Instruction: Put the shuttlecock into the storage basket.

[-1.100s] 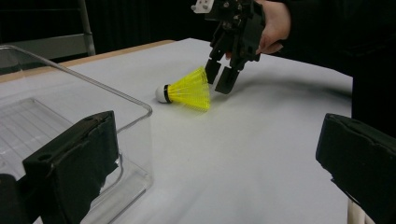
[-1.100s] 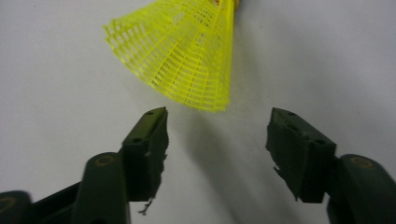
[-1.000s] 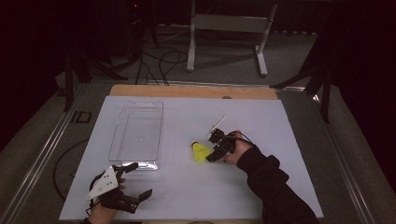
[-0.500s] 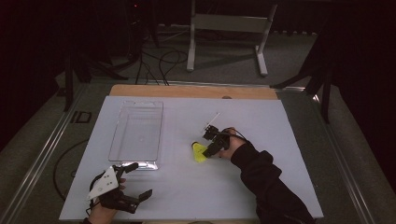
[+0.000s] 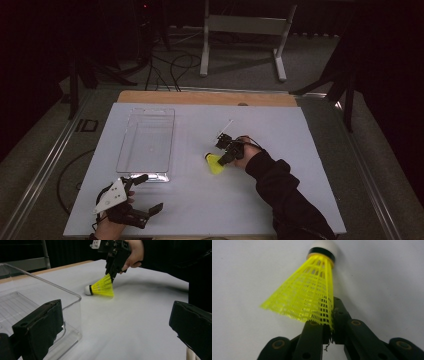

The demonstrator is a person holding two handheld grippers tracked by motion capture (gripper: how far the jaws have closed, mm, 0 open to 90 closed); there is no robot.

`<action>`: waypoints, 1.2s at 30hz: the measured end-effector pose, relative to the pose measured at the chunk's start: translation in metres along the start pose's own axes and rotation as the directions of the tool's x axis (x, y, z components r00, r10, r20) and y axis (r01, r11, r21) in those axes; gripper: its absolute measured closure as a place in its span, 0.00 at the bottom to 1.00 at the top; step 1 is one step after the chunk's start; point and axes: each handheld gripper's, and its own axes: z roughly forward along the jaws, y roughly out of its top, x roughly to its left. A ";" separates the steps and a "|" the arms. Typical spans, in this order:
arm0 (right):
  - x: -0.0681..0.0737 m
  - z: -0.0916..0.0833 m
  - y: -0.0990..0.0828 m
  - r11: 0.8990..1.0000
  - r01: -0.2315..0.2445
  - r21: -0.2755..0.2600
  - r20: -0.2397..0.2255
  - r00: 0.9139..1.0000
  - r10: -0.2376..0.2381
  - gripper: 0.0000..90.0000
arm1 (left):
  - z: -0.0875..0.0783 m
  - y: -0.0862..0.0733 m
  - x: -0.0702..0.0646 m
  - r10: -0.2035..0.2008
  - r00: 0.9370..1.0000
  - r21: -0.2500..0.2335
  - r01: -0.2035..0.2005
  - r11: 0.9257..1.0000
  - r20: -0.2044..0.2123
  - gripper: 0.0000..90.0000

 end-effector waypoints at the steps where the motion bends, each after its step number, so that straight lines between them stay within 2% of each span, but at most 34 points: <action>1: 0.000 0.000 0.000 1.000 0.003 0.005 -0.004 1.000 -0.003 0.99 | 0.000 0.000 0.000 0.000 1.000 0.000 0.000 1.000 0.000 0.00; 7: -0.001 -0.008 -0.001 1.000 -0.002 -0.001 -0.004 1.000 0.002 1.00 | 0.000 0.000 0.000 0.001 1.000 0.003 -0.001 1.000 -0.001 0.00; 13: 0.000 -0.016 -0.004 1.000 0.019 0.016 -0.021 1.000 -0.019 1.00 | 0.000 0.000 0.000 0.001 1.000 0.004 -0.001 1.000 -0.001 0.00; 25: -0.004 -0.031 -0.024 0.997 0.046 0.054 -0.039 0.998 -0.044 1.00 | 0.001 0.000 -0.001 0.001 1.000 0.008 -0.001 1.000 -0.003 0.00; 33: -0.001 -0.039 -0.038 0.991 0.101 0.087 -0.052 0.994 -0.097 1.00 | 0.003 0.000 -0.001 0.002 1.000 0.014 -0.002 1.000 -0.004 0.00; 36: -0.001 -0.040 -0.042 0.989 0.107 0.105 -0.063 0.993 -0.101 1.00 | 0.003 0.000 -0.001 0.001 1.000 0.015 -0.001 1.000 -0.005 0.00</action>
